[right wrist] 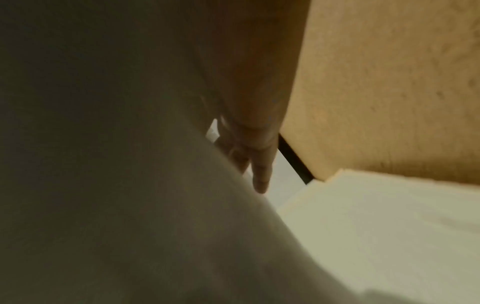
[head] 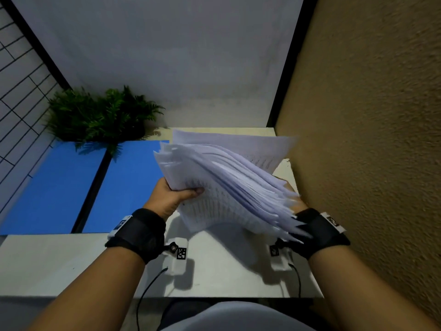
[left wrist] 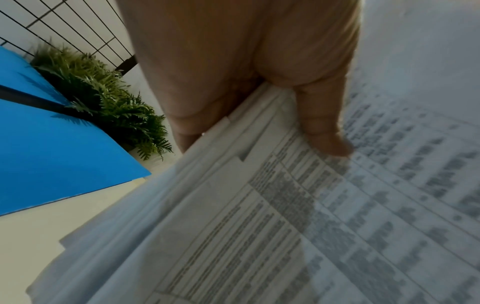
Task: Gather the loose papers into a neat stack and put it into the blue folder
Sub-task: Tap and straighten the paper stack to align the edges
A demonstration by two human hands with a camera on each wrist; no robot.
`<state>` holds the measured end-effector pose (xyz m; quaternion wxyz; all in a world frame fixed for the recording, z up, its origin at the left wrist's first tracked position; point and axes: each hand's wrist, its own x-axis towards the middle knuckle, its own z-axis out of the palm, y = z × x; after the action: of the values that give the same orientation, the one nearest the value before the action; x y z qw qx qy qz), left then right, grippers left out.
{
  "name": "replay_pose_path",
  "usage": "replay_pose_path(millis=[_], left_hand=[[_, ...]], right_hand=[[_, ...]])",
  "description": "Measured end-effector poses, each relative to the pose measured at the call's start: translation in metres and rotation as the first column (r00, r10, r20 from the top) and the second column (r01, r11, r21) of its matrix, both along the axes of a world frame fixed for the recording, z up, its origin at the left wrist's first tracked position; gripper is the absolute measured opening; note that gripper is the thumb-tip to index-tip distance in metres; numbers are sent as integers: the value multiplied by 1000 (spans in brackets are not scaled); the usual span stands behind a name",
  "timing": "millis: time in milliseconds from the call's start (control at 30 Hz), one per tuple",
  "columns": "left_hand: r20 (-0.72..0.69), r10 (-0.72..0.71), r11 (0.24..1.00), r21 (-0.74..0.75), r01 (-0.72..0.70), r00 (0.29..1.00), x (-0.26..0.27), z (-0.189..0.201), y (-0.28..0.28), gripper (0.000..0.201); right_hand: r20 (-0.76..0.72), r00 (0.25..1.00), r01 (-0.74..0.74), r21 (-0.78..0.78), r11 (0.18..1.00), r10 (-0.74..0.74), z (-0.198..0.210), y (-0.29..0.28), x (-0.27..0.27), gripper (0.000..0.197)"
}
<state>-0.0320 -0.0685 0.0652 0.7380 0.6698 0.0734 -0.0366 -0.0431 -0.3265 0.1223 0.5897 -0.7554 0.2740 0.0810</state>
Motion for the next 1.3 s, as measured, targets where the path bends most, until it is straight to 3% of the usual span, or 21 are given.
replay_pose_path(millis=[67,133,200,267,433,500,567,667,733,800,867,933,1033,1133,1233,1300], left_hand=[[8,61,998,-13,-61,998,3,-3,1,66],[3,94,995,-37,-94,996,6,-4,0,64],[0,99,994,-46,-99,995,9,-4,0,66],[-6,91,995,-38,-91,996,11,-3,-1,66],[-15,95,994,-51,-96,995,17,0,-3,68],[-22,96,993,-63,-97,995,19,2,-2,67],[-30,91,994,-65,-92,995,20,4,-1,61],[-33,59,997,-49,-60,998,21,4,1,54],[-18,8,1000,-18,-9,1000,21,4,3,58],[-13,-48,999,0,48,999,22,7,5,57],[-12,-75,997,20,76,997,22,10,5,55],[-9,-37,999,40,37,999,23,14,4,55],[21,91,996,25,-91,996,23,24,1,49],[92,147,989,15,-149,985,25,32,-1,50],[157,115,992,38,-123,981,26,34,0,69],[184,101,992,55,-113,978,25,35,-3,82]], right_hand=[[43,975,-220,137,966,216,4,-2,5,29],[226,947,-275,209,938,227,-5,-23,12,31],[302,919,-345,314,884,251,-19,-29,20,34],[374,861,-477,358,803,345,-25,-37,24,49],[419,719,-691,350,632,555,-32,-41,24,123],[339,710,-704,327,630,617,-36,-43,23,135],[275,682,-731,218,647,678,-38,-42,21,130],[262,798,-594,193,781,542,-44,-29,26,100],[338,855,-485,251,837,394,-49,-26,39,95],[367,865,-457,300,837,341,-43,-24,52,91],[362,865,-462,306,833,347,-34,-23,62,70],[384,870,-438,311,844,310,-29,-15,66,46],[460,874,-329,317,890,160,-25,1,64,34],[504,861,-250,295,922,71,-25,7,58,35],[519,855,-187,267,946,22,-26,9,51,80],[589,808,-136,229,964,-26,-22,11,45,99]])
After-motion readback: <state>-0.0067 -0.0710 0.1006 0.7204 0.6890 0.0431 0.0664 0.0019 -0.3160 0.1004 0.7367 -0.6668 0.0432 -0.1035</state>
